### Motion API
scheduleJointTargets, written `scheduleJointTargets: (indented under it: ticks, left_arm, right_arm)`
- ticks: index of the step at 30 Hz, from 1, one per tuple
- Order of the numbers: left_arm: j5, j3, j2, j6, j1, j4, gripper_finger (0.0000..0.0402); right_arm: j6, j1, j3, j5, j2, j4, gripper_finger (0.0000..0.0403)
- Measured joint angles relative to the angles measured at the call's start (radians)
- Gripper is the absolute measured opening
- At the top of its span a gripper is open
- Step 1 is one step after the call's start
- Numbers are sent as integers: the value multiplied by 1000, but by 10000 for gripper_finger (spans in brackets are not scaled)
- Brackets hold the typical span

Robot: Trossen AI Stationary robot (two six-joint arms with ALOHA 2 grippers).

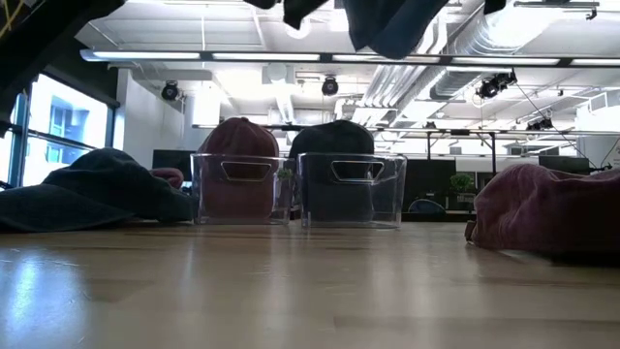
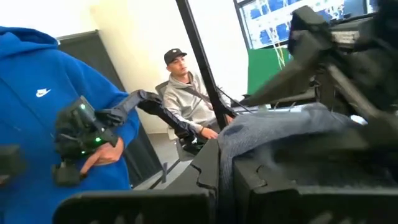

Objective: Pick & Place hat
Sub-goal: Put the right blue cap into the right bin

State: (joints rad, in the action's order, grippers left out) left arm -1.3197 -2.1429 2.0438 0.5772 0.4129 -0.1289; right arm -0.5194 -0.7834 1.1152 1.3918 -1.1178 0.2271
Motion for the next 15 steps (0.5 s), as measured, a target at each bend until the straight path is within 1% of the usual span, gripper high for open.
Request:
scheduleJointTargets:
  ticks: [3,5,8,11,15]
  left_arm:
    - [-70,2,9,-19,-16,57,241]
    - [-90,2,10,-16,-24,104,228]
    - [-118,2,7,23,-26,193,201]
    - [-138,2,7,96,-27,265,167]
    - [-147,2,7,100,-27,268,107]
  right_arm:
    - [-44,-12,0,15,23,-5,6]
    - [-77,-18,0,55,38,-5,4]
    - [-86,-19,0,78,53,-5,3]
    - [-87,-19,0,78,59,-7,8]
    - [-112,-19,0,106,60,-22,6]
